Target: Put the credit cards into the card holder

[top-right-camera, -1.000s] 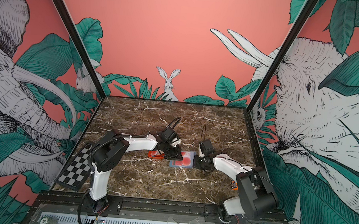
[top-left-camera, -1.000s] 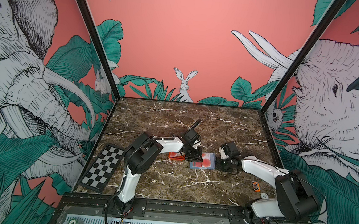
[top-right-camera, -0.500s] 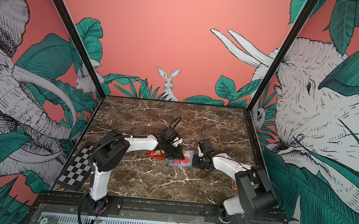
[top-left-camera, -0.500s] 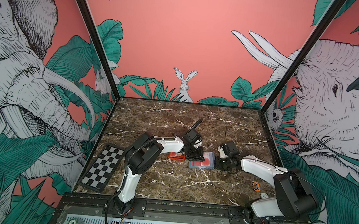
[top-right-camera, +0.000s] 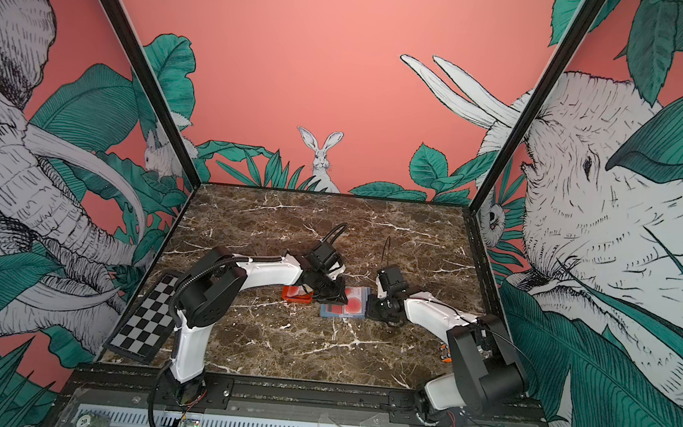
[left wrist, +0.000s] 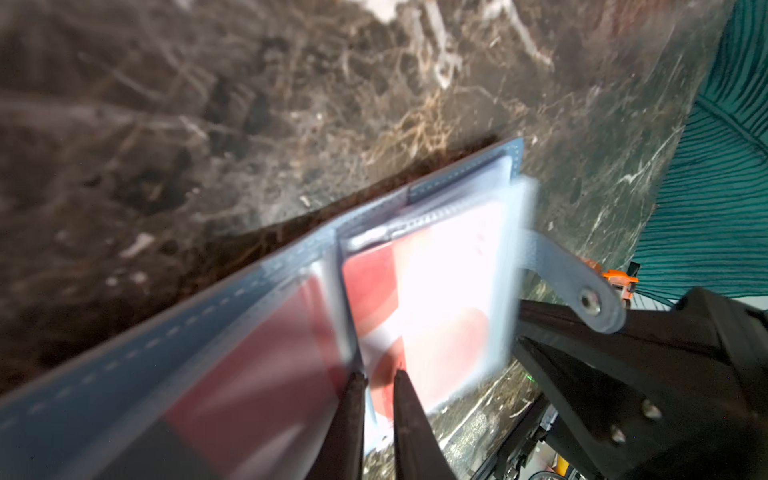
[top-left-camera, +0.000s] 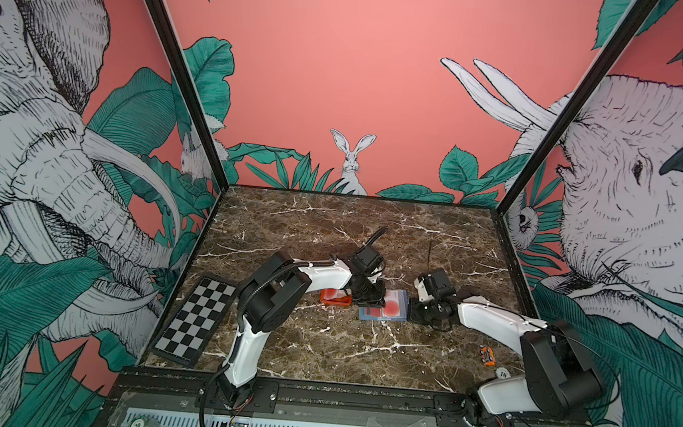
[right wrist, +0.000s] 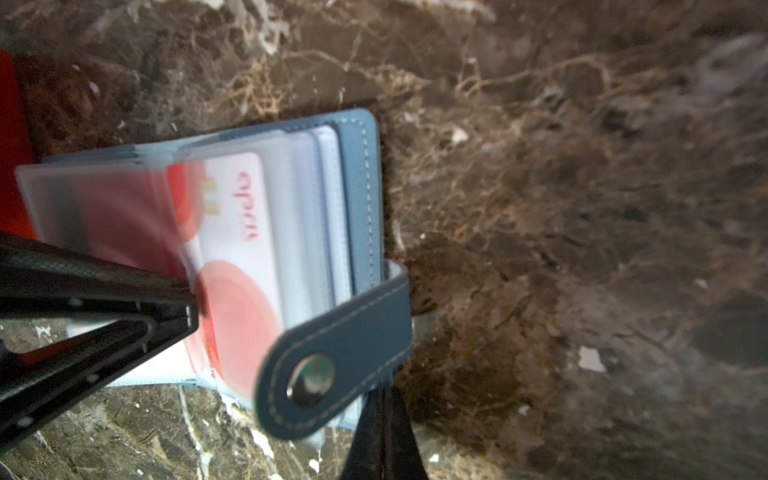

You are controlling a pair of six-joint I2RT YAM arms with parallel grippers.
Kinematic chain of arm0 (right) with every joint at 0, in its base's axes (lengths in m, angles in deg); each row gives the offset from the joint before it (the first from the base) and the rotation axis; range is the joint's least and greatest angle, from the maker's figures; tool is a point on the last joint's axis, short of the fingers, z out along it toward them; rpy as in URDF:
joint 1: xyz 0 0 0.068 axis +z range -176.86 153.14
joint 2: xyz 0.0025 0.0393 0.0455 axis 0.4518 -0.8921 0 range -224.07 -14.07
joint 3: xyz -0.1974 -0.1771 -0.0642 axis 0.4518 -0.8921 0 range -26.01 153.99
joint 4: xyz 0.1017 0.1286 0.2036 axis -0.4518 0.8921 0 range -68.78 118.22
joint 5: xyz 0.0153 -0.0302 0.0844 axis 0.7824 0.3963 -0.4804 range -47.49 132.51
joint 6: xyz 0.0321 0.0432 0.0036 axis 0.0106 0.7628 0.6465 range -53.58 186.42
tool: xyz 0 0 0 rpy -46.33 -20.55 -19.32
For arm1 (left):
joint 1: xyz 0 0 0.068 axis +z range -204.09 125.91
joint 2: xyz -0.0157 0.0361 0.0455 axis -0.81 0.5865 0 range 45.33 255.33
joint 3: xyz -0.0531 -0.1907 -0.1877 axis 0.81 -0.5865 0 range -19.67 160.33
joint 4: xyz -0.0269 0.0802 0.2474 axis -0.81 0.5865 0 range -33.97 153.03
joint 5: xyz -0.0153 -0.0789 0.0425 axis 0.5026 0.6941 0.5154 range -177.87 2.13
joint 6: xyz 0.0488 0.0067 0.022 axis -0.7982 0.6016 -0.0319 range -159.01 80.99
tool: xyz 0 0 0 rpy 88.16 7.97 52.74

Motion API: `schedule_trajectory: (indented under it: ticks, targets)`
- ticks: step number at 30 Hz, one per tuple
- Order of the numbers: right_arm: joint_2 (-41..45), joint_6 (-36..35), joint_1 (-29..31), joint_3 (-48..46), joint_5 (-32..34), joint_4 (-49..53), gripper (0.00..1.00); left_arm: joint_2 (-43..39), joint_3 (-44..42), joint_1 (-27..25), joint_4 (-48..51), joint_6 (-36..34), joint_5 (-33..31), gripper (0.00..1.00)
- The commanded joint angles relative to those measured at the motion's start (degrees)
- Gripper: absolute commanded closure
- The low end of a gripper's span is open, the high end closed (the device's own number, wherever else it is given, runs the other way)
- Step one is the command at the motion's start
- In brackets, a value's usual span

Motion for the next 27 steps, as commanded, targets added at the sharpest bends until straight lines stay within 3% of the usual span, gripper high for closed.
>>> schedule_trajectory:
  ticks: [1, 11, 27]
  targets:
    - [-1.2, -0.5, 0.6, 0.4, 1.1, 0.7, 0.97, -1.1, 1.2, -0.3, 3.3, -1.1, -2.1, 0.83]
    - [-1.4, -0.3, 0.5, -0.1, 1.0, 0.2, 0.98, -0.3, 0.3, -0.4, -3.6, 1.7, 2.1, 0.83]
    - [-0.4, 0.1, 0.5, -0.5, 1.0, 0.1, 0.97, -1.5, -0.1, -0.5, -0.5, -0.5, 0.4, 0.85]
